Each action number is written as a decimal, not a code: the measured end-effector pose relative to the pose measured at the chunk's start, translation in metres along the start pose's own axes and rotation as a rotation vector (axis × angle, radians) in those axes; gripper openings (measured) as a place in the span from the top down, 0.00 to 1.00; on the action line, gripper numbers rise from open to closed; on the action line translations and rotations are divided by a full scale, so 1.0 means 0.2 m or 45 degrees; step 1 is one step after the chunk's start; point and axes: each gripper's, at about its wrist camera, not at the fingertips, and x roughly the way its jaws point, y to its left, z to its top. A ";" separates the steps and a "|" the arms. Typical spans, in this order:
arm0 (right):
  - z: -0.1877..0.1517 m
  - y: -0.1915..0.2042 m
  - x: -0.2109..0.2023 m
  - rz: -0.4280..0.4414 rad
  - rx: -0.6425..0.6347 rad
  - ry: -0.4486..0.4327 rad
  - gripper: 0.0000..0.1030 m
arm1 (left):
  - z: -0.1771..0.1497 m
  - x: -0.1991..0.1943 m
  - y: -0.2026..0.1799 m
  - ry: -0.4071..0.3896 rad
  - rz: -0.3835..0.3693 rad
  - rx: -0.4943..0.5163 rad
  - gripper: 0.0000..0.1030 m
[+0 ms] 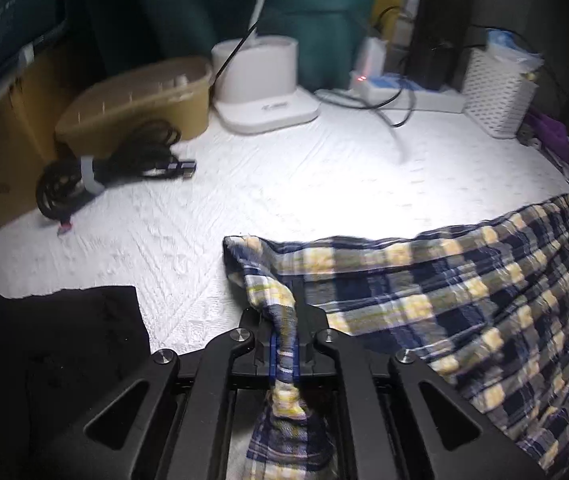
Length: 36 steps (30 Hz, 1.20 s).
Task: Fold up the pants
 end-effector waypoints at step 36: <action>-0.46 0.18 -0.83 -0.163 -0.052 -0.227 0.31 | -0.52 -0.70 0.02 -0.234 -0.080 0.060 0.33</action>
